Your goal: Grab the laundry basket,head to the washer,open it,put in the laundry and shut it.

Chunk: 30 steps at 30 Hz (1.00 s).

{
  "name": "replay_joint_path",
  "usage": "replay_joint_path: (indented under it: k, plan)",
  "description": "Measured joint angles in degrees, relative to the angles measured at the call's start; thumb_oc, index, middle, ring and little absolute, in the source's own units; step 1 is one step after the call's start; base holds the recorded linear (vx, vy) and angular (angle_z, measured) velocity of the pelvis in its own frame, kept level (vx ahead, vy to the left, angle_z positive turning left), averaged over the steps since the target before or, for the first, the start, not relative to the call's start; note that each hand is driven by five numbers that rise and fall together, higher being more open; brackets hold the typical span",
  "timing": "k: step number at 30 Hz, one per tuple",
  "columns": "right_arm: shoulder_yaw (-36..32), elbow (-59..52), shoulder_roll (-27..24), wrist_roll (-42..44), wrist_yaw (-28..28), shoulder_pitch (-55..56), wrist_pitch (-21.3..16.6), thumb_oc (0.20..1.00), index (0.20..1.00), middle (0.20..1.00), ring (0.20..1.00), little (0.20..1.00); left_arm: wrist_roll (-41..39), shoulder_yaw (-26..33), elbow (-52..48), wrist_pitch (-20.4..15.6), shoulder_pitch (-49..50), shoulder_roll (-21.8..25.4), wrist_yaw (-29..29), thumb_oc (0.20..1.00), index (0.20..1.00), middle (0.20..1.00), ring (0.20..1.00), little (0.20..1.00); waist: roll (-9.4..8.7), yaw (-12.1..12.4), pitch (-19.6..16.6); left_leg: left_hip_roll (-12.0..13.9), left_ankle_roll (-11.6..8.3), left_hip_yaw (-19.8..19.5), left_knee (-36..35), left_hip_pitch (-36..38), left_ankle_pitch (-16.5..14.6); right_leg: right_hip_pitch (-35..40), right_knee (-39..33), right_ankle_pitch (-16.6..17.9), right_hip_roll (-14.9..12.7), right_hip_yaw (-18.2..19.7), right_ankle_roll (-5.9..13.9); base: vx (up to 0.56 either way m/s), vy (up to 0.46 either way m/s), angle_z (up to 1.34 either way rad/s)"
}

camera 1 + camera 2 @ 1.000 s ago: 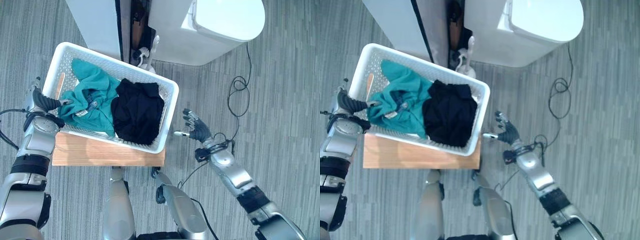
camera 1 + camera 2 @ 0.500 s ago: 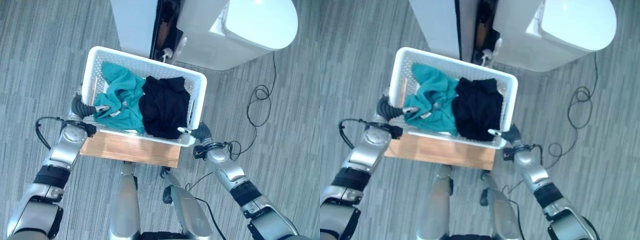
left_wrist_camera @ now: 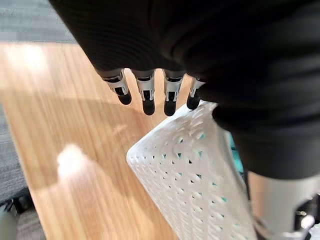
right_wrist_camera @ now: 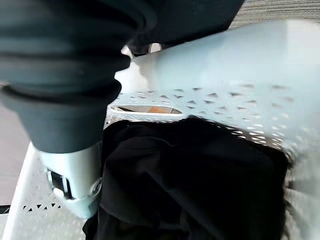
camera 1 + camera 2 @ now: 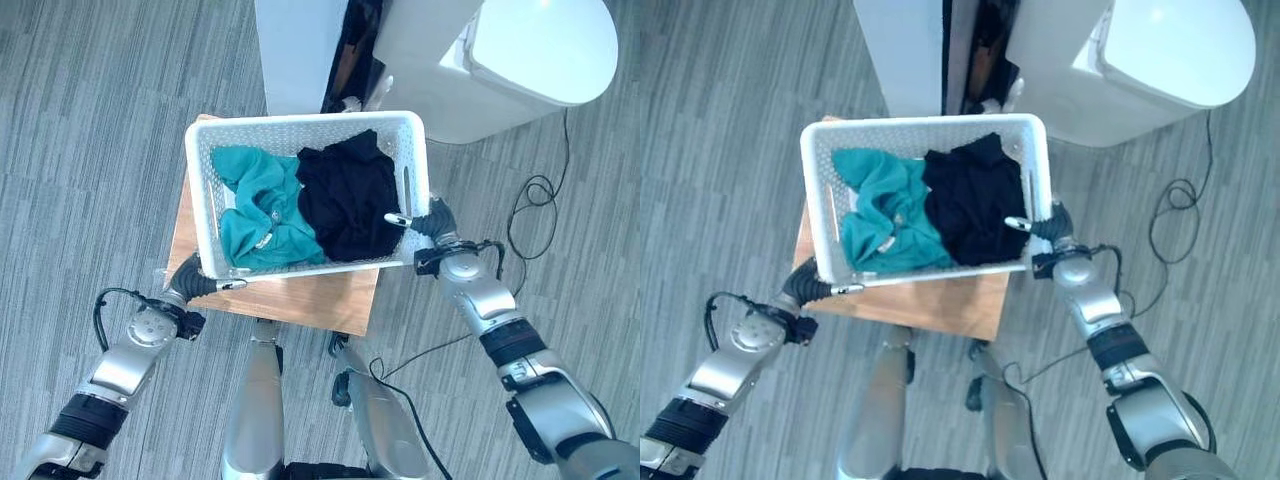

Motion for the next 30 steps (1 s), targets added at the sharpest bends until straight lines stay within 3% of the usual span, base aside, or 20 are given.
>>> replay_joint_path:
  k: [10,30]
  plan:
    - [0.99,-3.65,-0.1,0.68,1.19,3.99,-0.25,1.0,1.0,1.0,1.0,1.0,-3.48,0.82,9.94,-2.52,-6.77,-3.04,2.92,1.0,1.0,1.0,1.0,1.0,-0.03,-1.39,-0.02,0.32,0.04,1.09,0.23,0.11,0.07,-1.55,2.54,-0.72,-0.17,0.94,0.1,0.03,0.007,-0.06]
    - [3.14,-4.22,-1.51,0.5,6.15,4.43,-0.77,1.0,1.0,1.0,1.0,1.0,-1.35,3.38,17.25,-1.54,-14.53,2.24,5.69,1.0,1.0,1.0,1.0,1.0,0.11,-2.33,0.0,0.88,0.45,3.22,-0.08,0.65,-0.21,-3.06,4.02,-1.26,-0.06,2.78,-0.38,0.01,0.007,-0.05]
